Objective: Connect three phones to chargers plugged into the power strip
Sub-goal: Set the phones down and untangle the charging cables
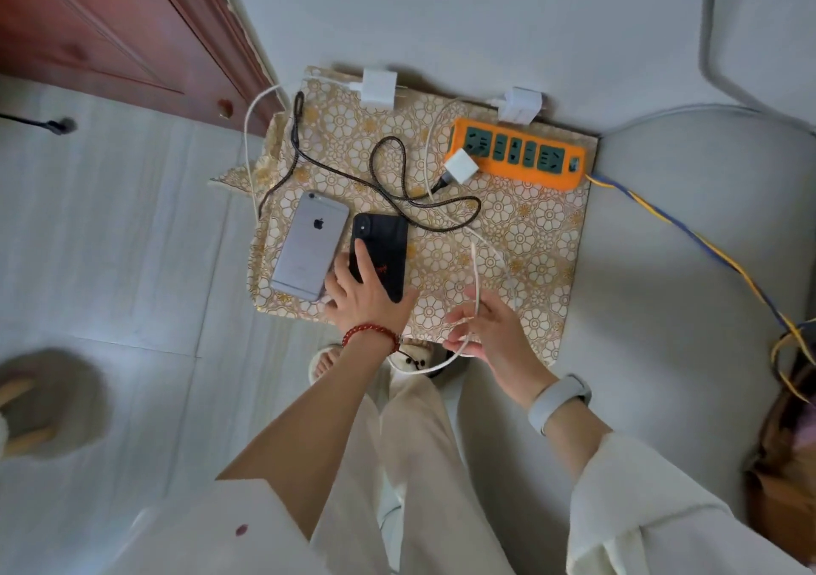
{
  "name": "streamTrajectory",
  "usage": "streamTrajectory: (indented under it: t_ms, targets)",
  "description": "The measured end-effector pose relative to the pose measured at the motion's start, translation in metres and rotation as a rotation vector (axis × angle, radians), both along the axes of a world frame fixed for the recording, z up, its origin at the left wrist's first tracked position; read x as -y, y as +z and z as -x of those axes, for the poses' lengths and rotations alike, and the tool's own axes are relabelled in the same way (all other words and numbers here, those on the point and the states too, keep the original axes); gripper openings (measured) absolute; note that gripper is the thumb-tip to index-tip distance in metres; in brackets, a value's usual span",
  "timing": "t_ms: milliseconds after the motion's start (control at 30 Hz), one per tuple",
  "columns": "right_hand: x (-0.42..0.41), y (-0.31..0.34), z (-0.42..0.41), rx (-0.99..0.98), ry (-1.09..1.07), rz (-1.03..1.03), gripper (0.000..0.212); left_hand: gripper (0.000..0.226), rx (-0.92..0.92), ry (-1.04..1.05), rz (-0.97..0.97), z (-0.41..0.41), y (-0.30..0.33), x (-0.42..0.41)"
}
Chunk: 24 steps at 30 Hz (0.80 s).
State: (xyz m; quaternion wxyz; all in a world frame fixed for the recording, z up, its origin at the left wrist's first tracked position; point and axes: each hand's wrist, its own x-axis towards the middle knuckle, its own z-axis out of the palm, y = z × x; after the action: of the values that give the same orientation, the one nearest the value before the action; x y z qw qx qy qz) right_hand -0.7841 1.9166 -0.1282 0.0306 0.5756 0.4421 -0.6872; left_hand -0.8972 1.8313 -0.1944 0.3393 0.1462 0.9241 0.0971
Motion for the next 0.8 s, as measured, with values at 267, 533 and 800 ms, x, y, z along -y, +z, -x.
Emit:
streamTrajectory:
  t_ms: [267,533,800]
  targets:
    - [-0.014,0.004,-0.008,-0.002,0.392,-0.211,0.016,0.099,0.012,0.091,-0.078,-0.001,0.009,-0.008]
    - [0.002,0.027,0.002,-0.043,0.742,-0.639,0.021,0.077,0.864,0.881,-0.495,0.047,0.06,-0.016]
    - [0.007,0.027,0.02,0.021,0.845,-0.683,0.036,0.069,0.918,0.951,-0.465,0.046,0.069,-0.021]
